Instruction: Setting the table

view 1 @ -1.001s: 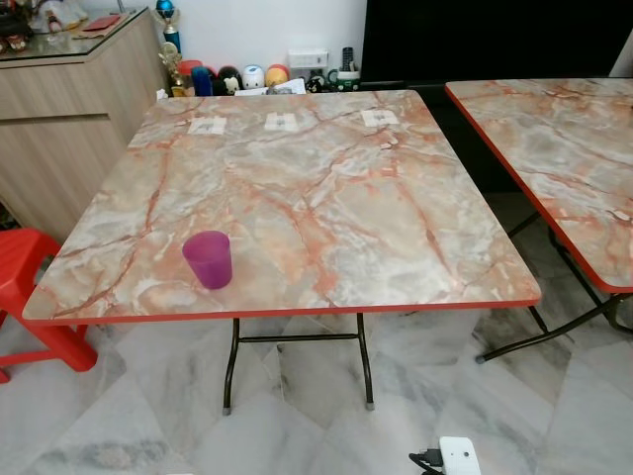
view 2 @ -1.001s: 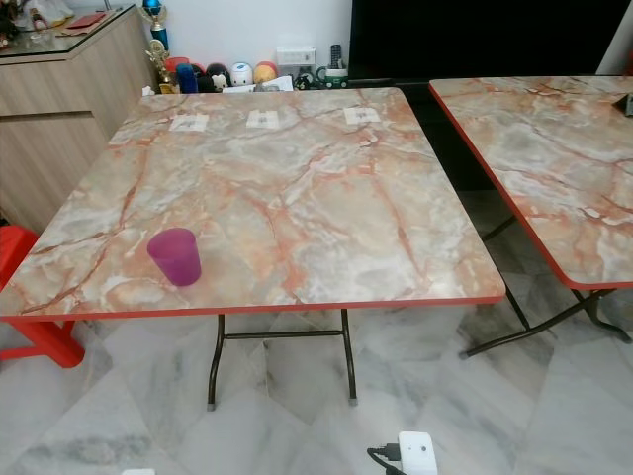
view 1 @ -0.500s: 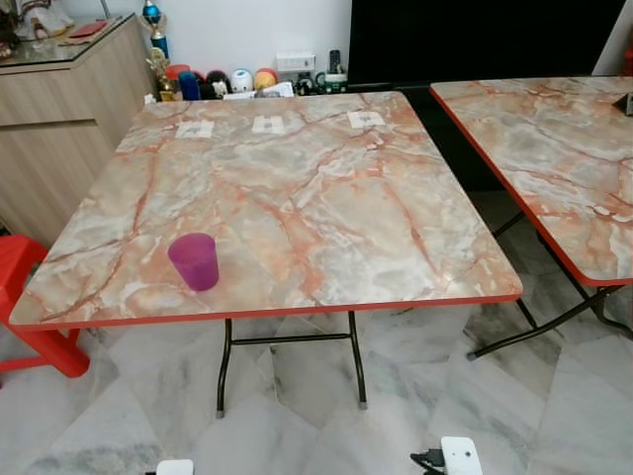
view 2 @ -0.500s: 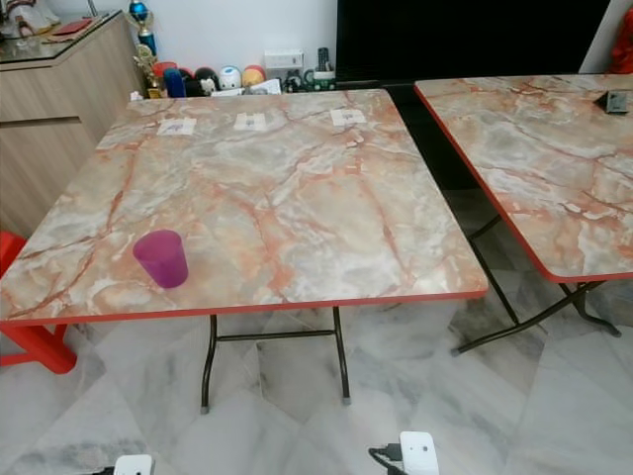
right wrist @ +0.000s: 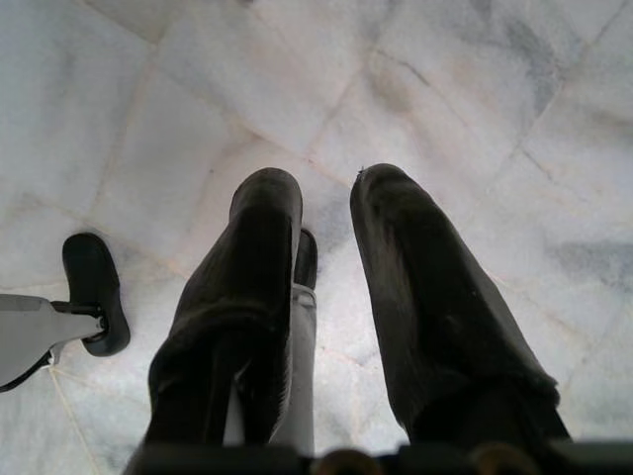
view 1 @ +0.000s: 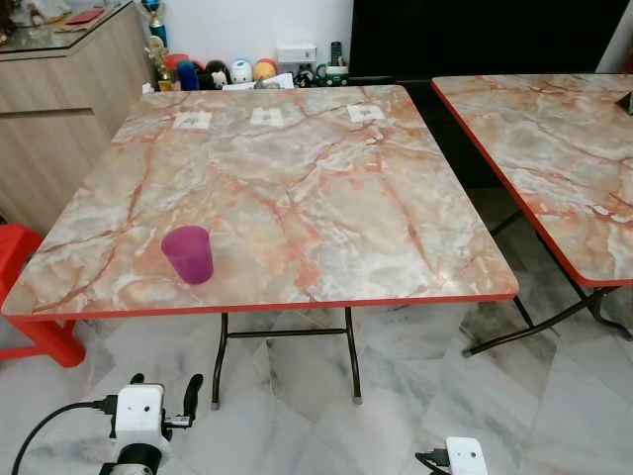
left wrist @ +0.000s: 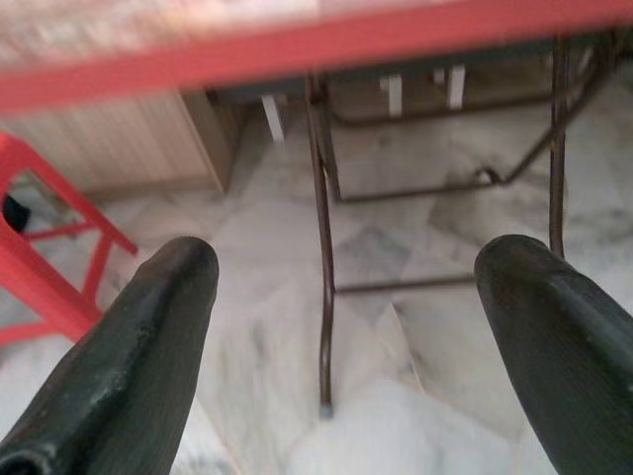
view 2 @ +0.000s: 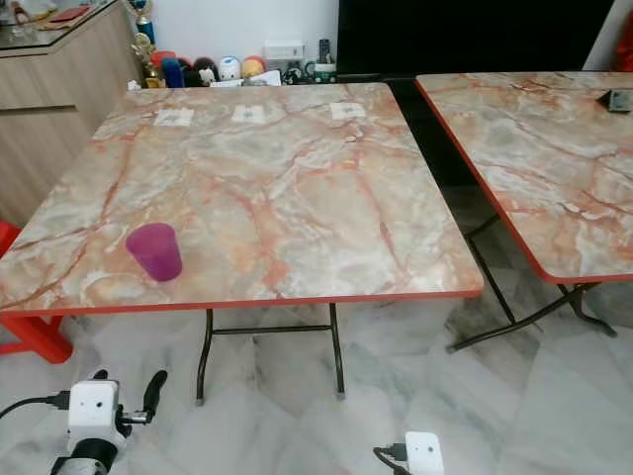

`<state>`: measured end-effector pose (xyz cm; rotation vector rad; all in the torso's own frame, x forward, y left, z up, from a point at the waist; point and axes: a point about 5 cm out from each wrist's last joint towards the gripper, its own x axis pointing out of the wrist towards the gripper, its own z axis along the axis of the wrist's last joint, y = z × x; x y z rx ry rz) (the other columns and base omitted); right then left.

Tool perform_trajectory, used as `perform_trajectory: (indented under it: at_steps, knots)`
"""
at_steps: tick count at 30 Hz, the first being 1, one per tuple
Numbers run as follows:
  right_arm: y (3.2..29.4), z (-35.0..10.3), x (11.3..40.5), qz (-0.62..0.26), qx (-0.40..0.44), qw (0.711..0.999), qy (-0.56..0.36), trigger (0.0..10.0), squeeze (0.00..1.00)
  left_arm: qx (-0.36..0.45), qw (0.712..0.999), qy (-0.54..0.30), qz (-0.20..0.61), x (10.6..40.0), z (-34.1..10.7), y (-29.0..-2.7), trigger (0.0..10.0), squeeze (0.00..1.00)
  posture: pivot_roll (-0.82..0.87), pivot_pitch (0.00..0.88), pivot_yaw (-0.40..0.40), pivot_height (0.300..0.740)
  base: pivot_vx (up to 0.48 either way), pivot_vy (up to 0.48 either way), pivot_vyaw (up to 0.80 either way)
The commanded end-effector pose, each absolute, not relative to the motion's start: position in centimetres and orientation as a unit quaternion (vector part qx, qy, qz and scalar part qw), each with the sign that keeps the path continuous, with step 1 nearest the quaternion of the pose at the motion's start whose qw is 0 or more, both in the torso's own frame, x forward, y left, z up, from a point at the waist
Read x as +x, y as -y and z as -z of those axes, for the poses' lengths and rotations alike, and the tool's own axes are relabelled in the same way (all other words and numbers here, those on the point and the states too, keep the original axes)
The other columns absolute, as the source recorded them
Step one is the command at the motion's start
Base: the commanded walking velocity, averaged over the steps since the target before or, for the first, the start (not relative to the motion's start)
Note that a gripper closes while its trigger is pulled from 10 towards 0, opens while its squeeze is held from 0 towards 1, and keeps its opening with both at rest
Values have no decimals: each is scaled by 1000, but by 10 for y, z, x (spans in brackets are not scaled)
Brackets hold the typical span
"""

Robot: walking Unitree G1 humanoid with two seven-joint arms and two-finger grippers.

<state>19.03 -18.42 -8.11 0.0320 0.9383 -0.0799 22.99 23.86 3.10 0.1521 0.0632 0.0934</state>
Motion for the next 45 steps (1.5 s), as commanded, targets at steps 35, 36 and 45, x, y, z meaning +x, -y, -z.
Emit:
perform_trajectory:
  at_steps: [35,36,45]
  knots:
    - [186,81,190,66,18,890,-450,10000,0,70,927,-364,-62,151,64,-258,10000,0,23,73,1,740,0,0,0]
    - [186,81,190,68,19,890,-450,10000,0,65,919,-383,-68,151,69,-256,10000,0,20,71,-1,740,0,0,0]
    - [186,81,190,74,21,890,-449,10000,0,42,926,-370,-62,177,66,-244,10000,0,13,70,2,740,0,0,0]
